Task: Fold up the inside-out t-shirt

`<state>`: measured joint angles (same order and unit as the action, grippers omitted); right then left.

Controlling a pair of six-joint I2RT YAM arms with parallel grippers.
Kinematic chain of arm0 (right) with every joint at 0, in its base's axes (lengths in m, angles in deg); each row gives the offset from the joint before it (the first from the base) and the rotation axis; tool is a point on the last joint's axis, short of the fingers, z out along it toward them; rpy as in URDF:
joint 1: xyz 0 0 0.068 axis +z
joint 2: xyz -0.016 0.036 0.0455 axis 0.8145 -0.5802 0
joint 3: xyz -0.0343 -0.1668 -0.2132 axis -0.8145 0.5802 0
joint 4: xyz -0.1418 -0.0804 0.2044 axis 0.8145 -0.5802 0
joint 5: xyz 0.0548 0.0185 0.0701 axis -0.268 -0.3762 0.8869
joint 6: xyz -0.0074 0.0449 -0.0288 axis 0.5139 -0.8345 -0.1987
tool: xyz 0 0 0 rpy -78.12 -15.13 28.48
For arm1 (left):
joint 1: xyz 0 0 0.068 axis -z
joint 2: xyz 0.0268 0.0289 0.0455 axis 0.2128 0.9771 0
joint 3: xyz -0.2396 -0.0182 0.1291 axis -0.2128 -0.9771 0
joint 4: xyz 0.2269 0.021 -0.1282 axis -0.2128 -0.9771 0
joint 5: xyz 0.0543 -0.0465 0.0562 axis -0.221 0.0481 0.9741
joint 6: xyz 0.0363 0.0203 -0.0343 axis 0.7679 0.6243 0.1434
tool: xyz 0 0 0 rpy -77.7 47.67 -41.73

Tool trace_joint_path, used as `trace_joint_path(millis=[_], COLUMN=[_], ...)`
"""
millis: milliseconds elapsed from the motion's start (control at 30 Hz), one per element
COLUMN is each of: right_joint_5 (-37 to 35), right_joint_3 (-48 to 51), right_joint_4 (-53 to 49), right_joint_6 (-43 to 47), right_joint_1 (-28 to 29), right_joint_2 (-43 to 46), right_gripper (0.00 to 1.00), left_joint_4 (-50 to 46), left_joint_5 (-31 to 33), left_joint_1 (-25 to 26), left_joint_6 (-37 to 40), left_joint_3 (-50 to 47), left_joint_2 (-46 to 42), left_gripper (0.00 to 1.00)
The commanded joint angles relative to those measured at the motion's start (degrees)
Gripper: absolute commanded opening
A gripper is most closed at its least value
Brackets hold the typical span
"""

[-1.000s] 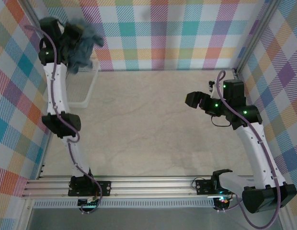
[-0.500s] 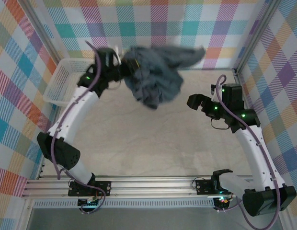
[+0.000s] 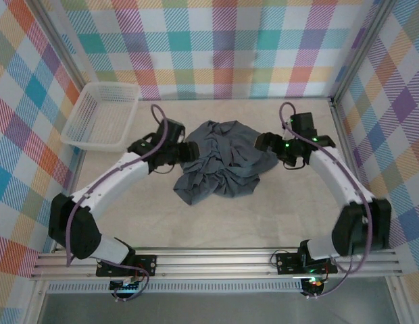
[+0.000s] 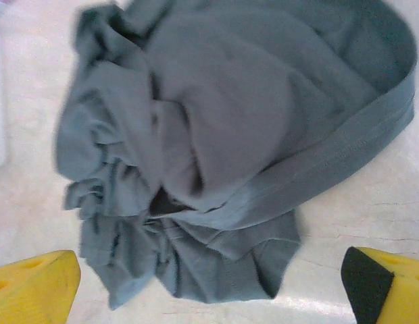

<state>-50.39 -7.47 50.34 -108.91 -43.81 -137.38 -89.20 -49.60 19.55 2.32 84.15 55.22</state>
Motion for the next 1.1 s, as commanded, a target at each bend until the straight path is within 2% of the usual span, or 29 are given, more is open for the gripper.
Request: trace_joint_path(millis=[0, 133, 267, 333, 400, 433, 467, 567, 600, 767, 900, 1000, 1033, 1067], right_joint_5=[2.0, 7.4, 7.0, 6.1, 5.6, 4.9, 4.2, 1.6, 0.2, -8.1, -20.3, -24.9, -23.9, -22.2], right_joint_3=[0.0, -2.4, -4.3, -4.2, -4.6, -4.8, -4.8, -3.6, -2.7, 3.1, 10.5, 16.4, 18.5, 20.1], right_joint_4=[3.3, 6.2, 6.8, 7.4, 6.9, 6.2, 5.9, 5.6, 5.7, 6.0, 6.8, 5.0, 5.3, 5.8], right_joint_6=[-0.5, -0.7, -0.8, -0.5, 0.7, 1.3, 1.6, 2.3, 2.2, -1.9, -4.9, -11.1, -12.9, -13.7], right_joint_1=[2.7, 6.4, 8.6, 8.8, 8.8, 8.7, 8.7, 7.5, 6.8, 0.1, -3.8, -5.0, -5.0, -5.0], right_joint_2=[-6.0, -14.7, -19.3, -19.3, -18.6, -17.8, -16.7, -11.8, -9.5, 5.4, 17.2, 18.8, 18.3, 17.4], right_gripper=[1.00, 0.88, 0.65, 0.47, 0.21, 0.08, 0.00, 0.00, 0.00, 0.00, 0.00, 0.00, 0.00, 0.04], left_joint_4=[-2.0, 1.7, 5.3, 6.2, 7.1, 7.0, 6.8, 4.6, 4.1, 0.2, -1.9, -3.3, -3.1, -2.3], left_joint_5=[4.5, 4.5, 0.8, -2.2, -5.1, -5.4, -5.0, -1.9, -1.4, 0.6, 7.1, 8.1, 6.0, 2.9], left_joint_1=[0.9, 0.9, 0.8, 0.8, 0.8, 0.8, 0.7, -0.1, -0.9, -6.9, -9.9, -11.0, -11.0, -10.9], left_joint_6=[-4.4, -4.6, -3.4, -2.5, -1.9, -2.0, -2.0, -1.3, -1.1, 0.8, 5.4, 7.2, 8.0, 8.4], left_joint_3=[-4.7, -7.9, -8.3, -7.4, -6.5, -6.3, -6.1, -5.6, -5.7, -5.3, -4.0, -2.9, -2.4, -2.2], left_joint_2=[4.3, 6.9, 10.5, 13.5, 16.9, 18.2, 19.0, 18.7, 17.5, 4.4, -6.1, -7.5, -7.4, -7.3], left_gripper=[0.61, 0.64, 0.65, 0.65, 0.63, 0.56, 0.46, 0.05, 0.00, 0.00, 0.00, 0.00, 0.00, 0.00])
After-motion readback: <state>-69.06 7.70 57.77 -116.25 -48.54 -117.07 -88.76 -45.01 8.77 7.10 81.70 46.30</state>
